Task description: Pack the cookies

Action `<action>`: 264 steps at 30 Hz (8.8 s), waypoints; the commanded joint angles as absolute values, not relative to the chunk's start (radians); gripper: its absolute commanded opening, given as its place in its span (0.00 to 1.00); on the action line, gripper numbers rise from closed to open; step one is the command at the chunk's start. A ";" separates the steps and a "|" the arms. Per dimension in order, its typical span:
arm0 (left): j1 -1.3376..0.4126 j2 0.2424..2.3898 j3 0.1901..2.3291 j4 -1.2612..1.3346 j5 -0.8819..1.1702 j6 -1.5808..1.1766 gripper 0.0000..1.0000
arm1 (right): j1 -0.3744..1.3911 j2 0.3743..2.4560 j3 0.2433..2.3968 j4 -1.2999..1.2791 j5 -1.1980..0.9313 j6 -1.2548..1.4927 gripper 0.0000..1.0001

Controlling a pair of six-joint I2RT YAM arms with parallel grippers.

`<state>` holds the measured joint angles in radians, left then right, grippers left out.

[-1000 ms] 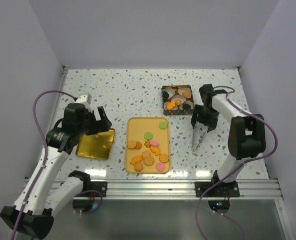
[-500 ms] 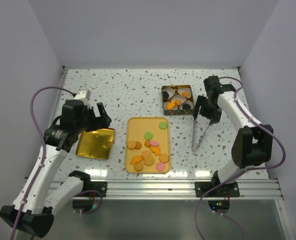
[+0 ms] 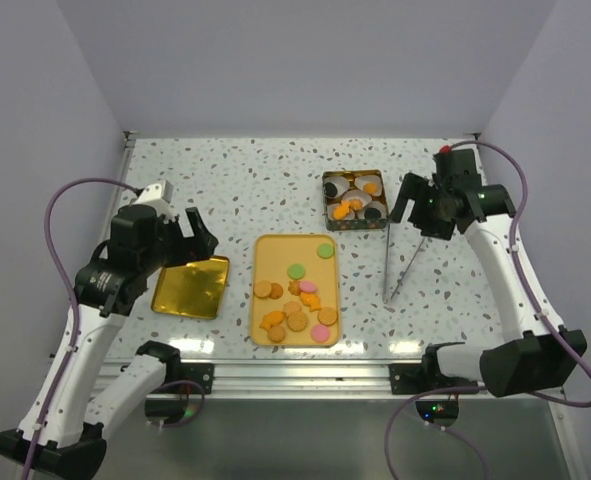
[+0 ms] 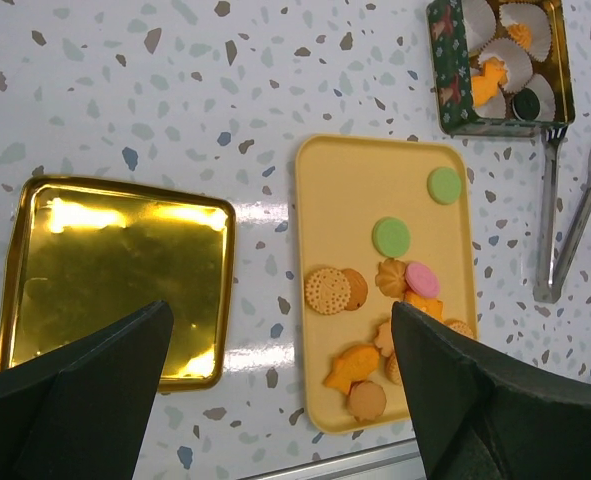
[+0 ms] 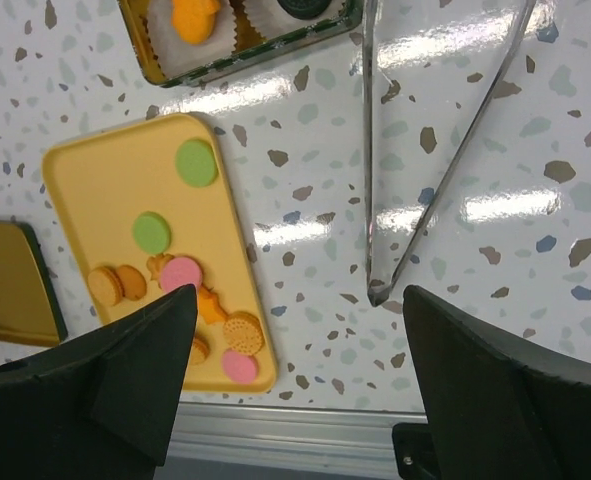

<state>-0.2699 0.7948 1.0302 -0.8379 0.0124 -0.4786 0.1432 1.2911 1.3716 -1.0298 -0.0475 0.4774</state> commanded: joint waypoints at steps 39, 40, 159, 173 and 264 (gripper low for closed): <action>-0.376 1.445 0.839 -0.706 -0.075 -0.540 0.79 | 0.569 1.338 1.355 -1.034 0.051 0.561 0.89; -0.382 1.471 0.839 -0.701 -0.090 -0.541 0.78 | 0.569 1.332 1.348 -1.035 0.055 0.558 0.89; -0.091 1.209 0.965 0.332 0.950 -1.243 0.36 | 0.379 1.401 1.289 0.391 -0.897 1.386 0.00; -0.091 1.310 1.071 0.133 0.838 -1.074 0.70 | 0.103 1.488 1.305 -0.103 -0.804 1.068 0.00; -0.284 2.034 1.436 -0.106 0.603 -0.905 0.57 | 0.149 2.032 1.278 0.368 -0.867 1.135 0.00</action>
